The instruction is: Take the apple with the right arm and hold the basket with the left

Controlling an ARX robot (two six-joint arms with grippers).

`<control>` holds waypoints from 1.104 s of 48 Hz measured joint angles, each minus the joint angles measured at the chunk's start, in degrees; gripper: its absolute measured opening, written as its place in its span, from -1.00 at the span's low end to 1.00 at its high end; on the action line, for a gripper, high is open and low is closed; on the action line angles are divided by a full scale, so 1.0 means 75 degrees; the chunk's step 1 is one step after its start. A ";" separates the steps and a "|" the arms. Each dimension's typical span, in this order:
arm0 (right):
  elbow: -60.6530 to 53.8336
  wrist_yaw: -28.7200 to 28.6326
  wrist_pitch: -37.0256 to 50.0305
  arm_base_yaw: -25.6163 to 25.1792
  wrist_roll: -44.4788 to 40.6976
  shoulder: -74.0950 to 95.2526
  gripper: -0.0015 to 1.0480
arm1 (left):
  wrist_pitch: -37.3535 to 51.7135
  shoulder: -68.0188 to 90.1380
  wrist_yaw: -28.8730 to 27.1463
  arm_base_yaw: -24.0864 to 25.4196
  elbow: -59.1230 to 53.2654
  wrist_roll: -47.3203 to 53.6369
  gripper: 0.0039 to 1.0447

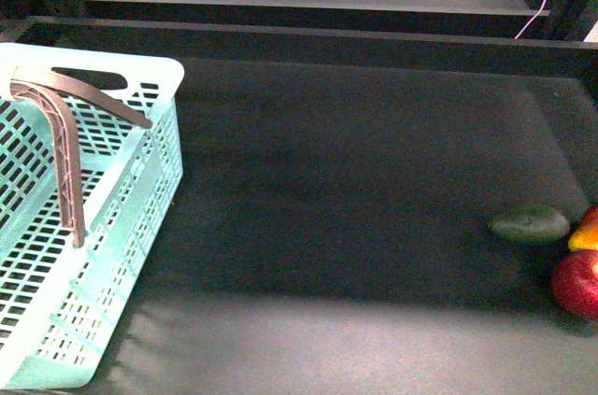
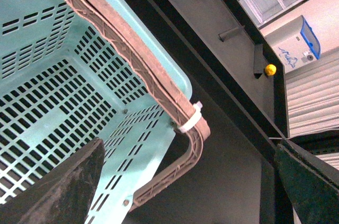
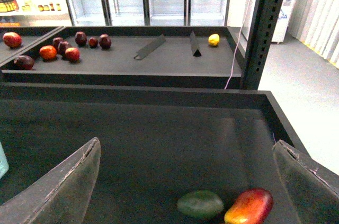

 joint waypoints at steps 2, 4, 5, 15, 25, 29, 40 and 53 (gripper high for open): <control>0.0000 0.0000 0.0000 0.0000 0.0000 0.0000 0.83 | 0.0530 0.0787 0.0038 0.0015 0.0254 -0.0230 0.87; 0.0000 0.0000 0.0000 0.0000 0.0000 0.0000 0.83 | 0.0903 0.1405 0.0085 0.0047 0.0481 -0.0428 0.87; 0.0000 0.0000 0.0000 0.0000 0.0000 0.0000 0.83 | 0.1064 0.1699 0.0082 0.0070 0.0592 -0.0516 0.87; 0.0000 0.0000 0.0000 0.0000 0.0000 0.0000 0.83 | 0.2011 0.4310 0.0026 0.0376 0.1731 -0.1428 0.87; 0.0000 0.0000 0.0000 0.0000 0.0000 0.0000 0.83 | 0.2168 0.5852 -0.0169 0.0425 0.2710 -0.1935 0.87; 0.0000 0.0000 0.0000 0.0000 0.0000 0.0000 0.83 | 0.2180 0.6277 -0.0236 0.0373 0.3115 -0.2087 0.87; 0.0000 0.0000 0.0000 0.0000 0.0000 0.0000 0.83 | 0.2104 0.7108 -0.0364 0.0318 0.4060 -0.2442 0.87; 0.0000 0.0000 0.0000 0.0000 0.0000 0.0000 0.83 | 0.1711 0.7653 -0.0507 0.0370 0.4599 -0.2433 0.87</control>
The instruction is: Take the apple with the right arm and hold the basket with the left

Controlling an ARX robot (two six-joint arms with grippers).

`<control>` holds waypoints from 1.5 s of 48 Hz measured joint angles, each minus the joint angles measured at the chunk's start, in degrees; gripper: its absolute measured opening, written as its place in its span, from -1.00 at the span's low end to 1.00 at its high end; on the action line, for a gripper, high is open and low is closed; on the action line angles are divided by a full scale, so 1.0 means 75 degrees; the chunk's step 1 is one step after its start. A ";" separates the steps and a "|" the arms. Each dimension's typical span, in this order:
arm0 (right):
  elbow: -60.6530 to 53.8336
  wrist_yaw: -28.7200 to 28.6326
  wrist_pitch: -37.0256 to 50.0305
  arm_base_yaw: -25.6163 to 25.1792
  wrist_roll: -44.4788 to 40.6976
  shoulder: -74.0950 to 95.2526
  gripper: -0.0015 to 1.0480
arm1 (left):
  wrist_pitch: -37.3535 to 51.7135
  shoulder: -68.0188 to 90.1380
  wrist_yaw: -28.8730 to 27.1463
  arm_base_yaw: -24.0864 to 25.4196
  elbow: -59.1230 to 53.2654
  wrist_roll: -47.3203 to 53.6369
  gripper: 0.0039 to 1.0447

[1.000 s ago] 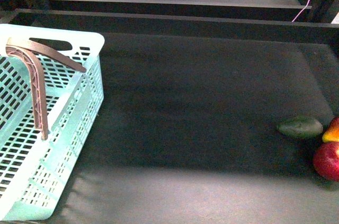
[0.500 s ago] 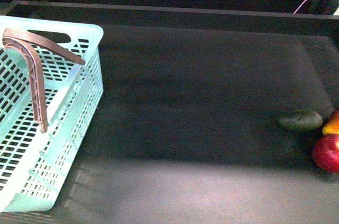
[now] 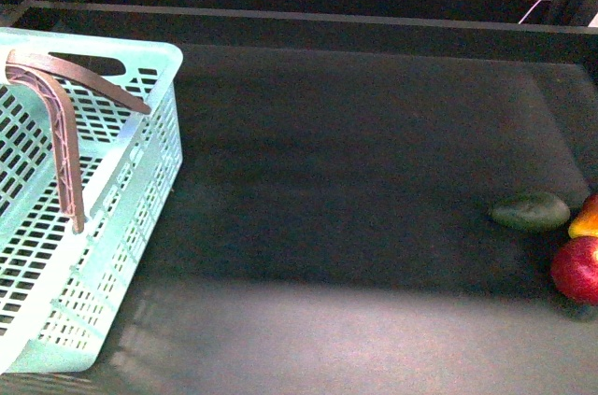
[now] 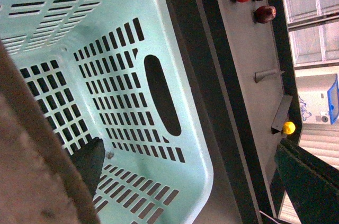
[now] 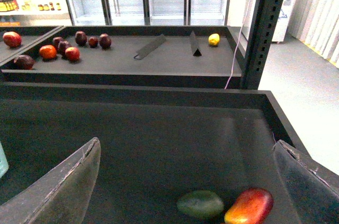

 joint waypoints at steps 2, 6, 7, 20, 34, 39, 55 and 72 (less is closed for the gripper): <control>0.0000 0.0000 0.0000 0.0000 0.0000 0.0000 0.83 | -0.0003 0.0023 -0.0015 0.0012 0.0017 0.0015 0.87; 0.0000 0.0000 0.0000 0.0000 0.0000 0.0000 0.83 | -0.0073 0.0047 -0.0076 0.0017 0.0050 0.0050 0.77; 0.0000 0.0000 0.0000 0.0000 0.0000 0.0000 0.83 | -0.0087 0.0050 -0.0085 0.0017 0.0050 0.0061 0.74; 0.0000 0.0000 0.0000 0.0000 0.0000 0.0000 0.83 | -0.0201 0.0067 -0.0251 0.0026 0.0044 -0.0131 0.01; 0.0000 0.0000 0.0000 0.0000 0.0000 0.0000 0.83 | -0.0437 -0.0201 -0.0216 -0.0134 -0.0143 -0.0705 -0.48; 0.0000 0.0000 0.0000 0.0000 0.0000 0.0000 0.83 | -0.0565 -0.0425 -0.0321 -0.0230 -0.0300 -0.0472 -0.65; 0.0000 0.0000 0.0000 0.0000 0.0000 0.0000 0.83 | -0.1335 -0.1728 -0.0286 -0.0909 -0.0455 -0.0382 -0.71; 0.0000 0.0000 0.0000 0.0000 0.0000 0.0000 0.83 | -0.1988 -0.2815 -0.0449 -0.2436 -0.0117 -0.0647 -0.71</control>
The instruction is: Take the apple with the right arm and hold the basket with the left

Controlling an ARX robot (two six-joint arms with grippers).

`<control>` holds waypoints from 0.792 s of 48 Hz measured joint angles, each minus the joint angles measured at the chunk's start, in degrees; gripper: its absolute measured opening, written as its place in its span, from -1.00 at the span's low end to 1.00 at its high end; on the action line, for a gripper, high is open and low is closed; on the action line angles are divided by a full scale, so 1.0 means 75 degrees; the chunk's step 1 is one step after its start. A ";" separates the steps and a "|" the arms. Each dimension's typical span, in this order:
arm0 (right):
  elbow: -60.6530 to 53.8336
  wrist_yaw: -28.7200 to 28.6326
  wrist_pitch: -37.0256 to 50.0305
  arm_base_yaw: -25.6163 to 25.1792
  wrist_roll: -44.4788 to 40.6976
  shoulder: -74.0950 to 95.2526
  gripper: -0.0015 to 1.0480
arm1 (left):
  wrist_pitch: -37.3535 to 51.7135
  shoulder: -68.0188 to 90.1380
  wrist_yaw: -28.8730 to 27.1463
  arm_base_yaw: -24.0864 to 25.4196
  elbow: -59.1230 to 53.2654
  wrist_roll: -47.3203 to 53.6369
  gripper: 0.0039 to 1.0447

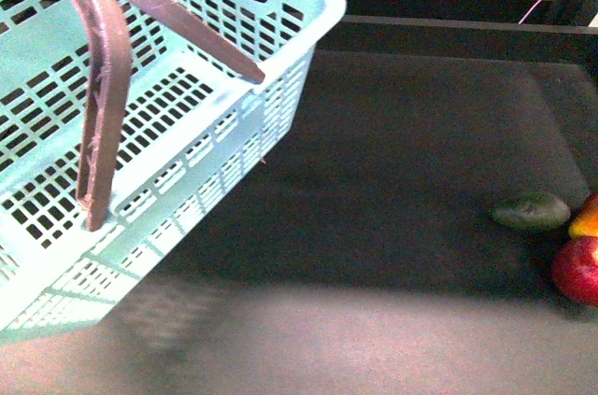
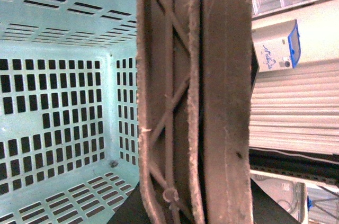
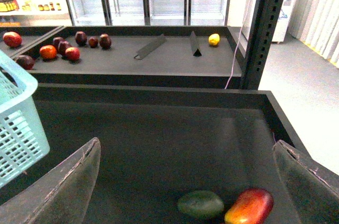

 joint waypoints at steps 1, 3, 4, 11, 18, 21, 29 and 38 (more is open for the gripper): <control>0.0000 0.0000 0.0000 0.0000 0.0000 0.0000 0.83 | -0.0017 -0.0015 -0.0012 -0.0052 0.0012 -0.0003 -0.71; 0.0000 0.0000 0.0000 0.0000 0.0000 0.0000 0.83 | -0.0093 -0.0055 -0.0050 -0.0259 0.0047 -0.0006 -0.71; 0.0000 0.0000 0.0000 0.0000 0.0000 0.0000 0.83 | -0.0111 -0.0067 -0.0055 -0.0312 0.0052 -0.0009 -0.71; 0.0000 0.0000 0.0000 0.0000 0.0000 0.0000 0.83 | -0.0391 -0.0166 -0.0198 -0.0968 0.0111 -0.0023 -0.71; 0.0000 0.0000 0.0000 0.0000 0.0000 0.0000 0.83 | -0.0752 -0.0286 -0.0498 -0.1821 0.0347 -0.0032 -0.71; 0.0000 0.0000 0.0000 0.0000 0.0000 0.0000 0.83 | -0.0877 -0.0289 -0.0726 -0.2194 0.0533 0.0079 -0.71; 0.0000 0.0000 0.0000 0.0000 0.0000 0.0000 0.83 | -0.1000 -0.0254 -0.0921 -0.3060 0.0799 0.0326 -0.71; 0.0000 0.0000 0.0000 0.0000 0.0000 0.0000 0.83 | -0.1169 -0.0122 -0.0962 -0.3643 0.0889 0.0382 -0.71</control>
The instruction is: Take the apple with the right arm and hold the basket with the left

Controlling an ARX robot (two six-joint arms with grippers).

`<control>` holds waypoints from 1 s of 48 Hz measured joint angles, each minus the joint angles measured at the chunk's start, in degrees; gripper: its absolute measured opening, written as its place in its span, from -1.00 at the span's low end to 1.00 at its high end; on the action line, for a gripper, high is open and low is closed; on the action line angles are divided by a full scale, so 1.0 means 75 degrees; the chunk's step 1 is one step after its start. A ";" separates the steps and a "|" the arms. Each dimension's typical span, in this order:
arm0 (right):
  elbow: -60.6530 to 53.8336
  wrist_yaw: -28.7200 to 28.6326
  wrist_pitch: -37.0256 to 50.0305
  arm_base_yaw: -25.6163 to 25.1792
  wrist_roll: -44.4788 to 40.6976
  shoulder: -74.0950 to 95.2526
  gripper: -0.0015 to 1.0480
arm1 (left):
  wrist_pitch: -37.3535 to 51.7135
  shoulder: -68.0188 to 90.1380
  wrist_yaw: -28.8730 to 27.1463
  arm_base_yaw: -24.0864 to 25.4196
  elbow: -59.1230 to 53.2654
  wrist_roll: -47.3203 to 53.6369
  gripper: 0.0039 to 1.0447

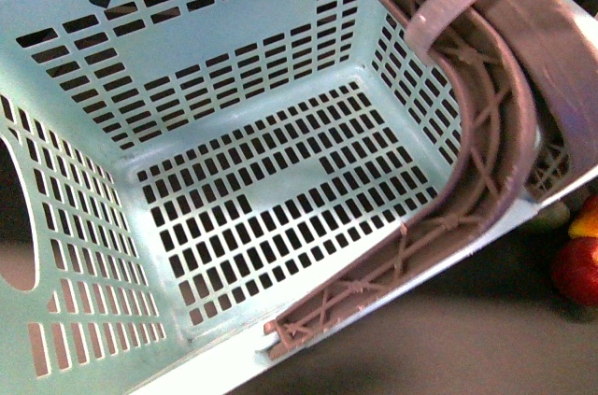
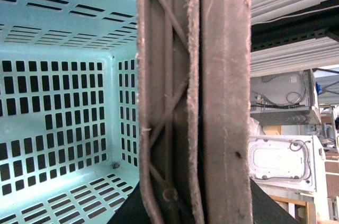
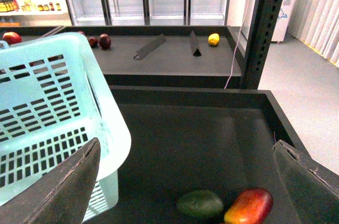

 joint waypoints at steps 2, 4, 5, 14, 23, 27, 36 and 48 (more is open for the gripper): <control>0.0000 0.0000 0.0000 0.0000 0.0000 0.0000 0.83 | -0.0023 0.0006 0.0000 -0.0067 0.0000 0.0006 -0.71; 0.0000 0.0000 0.0000 0.0000 0.0000 0.0000 0.83 | -0.0029 0.0006 -0.0009 -0.0131 0.0000 0.0023 -0.71; 0.0000 0.0000 0.0000 0.0000 0.0000 0.0000 0.83 | -0.0029 0.0006 -0.0009 -0.0152 0.0000 0.0035 -0.71; 0.0000 0.0000 0.0000 0.0000 0.0000 0.0000 0.83 | -0.0029 0.0006 -0.0029 -0.0213 0.0000 0.0178 -0.71; 0.0000 0.0000 0.0000 0.0000 0.0000 0.0000 0.83 | -0.0029 0.0006 -0.0029 -0.0216 0.0000 0.0181 -0.71; 0.0000 0.0000 0.0000 0.0000 0.0000 0.0000 0.83 | -0.0029 0.0006 -0.0035 -0.0216 0.0000 0.0201 -0.71; 0.0000 0.0000 0.0000 0.0000 0.0000 0.0000 0.83 | -0.0029 0.0006 -0.0038 -0.0216 0.0000 0.0210 -0.71; 0.0000 0.0006 -0.0003 0.0000 0.0006 0.0003 0.83 | -0.0029 0.0006 -0.0041 -0.0216 0.0000 0.0213 -0.71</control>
